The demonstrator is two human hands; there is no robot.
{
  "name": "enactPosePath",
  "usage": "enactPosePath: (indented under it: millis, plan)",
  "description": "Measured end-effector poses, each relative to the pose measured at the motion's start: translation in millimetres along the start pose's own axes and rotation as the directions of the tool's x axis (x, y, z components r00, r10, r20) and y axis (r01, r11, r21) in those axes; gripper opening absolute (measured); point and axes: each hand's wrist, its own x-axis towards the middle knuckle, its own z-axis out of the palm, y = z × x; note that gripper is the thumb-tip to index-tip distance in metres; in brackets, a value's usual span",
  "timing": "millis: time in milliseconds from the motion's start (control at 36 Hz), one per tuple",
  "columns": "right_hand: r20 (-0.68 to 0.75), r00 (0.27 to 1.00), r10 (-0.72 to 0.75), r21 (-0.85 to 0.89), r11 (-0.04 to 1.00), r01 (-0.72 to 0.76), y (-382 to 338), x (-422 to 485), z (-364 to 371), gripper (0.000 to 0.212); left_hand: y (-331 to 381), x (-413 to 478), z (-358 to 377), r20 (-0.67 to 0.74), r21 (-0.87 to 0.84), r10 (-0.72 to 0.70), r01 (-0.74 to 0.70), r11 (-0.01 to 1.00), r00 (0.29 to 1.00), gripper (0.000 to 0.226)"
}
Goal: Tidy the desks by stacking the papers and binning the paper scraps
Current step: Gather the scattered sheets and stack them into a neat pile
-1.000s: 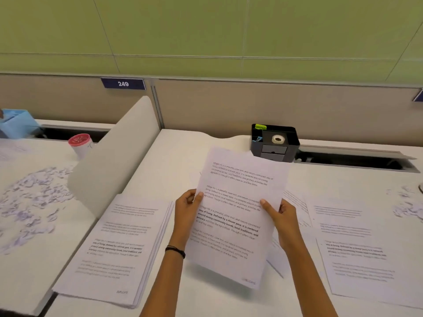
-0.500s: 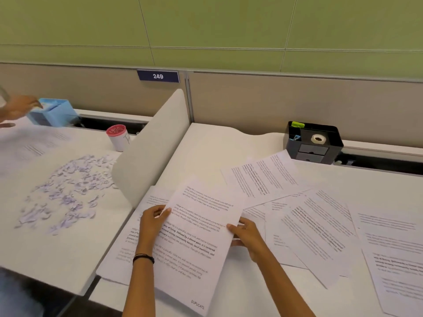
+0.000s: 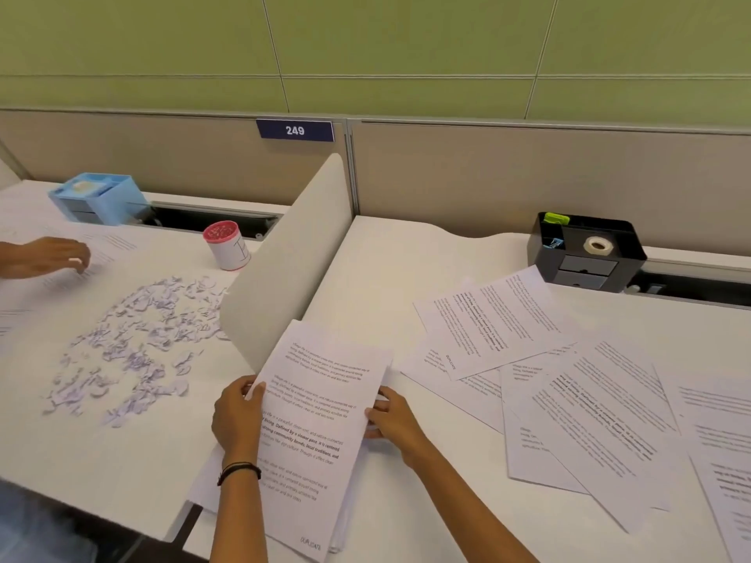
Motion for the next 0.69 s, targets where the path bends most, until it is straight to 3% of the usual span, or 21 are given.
enactPosePath:
  millis: [167,278,389,694]
  plan:
    - [-0.005,0.999,0.050,0.008,0.999,-0.050,1.1,-1.9,-4.9,0.048,-8.3,10.7,10.3,-0.027,0.069,0.038,-0.036,0.997,0.999,0.027]
    - [-0.088,0.994,-0.066,-0.022,0.998,0.064,3.9,-11.3,-23.0,0.031,1.8,9.3,23.3,-0.027,0.114,0.082,-0.078,0.990,0.996,0.033]
    - [-0.182,0.962,-0.203,-0.093,0.978,0.189,3.7,-24.3,-49.0,0.028,17.9,-6.0,42.1,-0.022,0.018,0.155,-0.155,0.988,0.988,0.028]
    - [-0.487,0.815,-0.313,-0.107,0.948,0.300,6.6,-64.0,-145.1,0.032,74.3,-75.7,122.5,0.320,-0.210,0.333,-0.277,0.938,0.887,0.024]
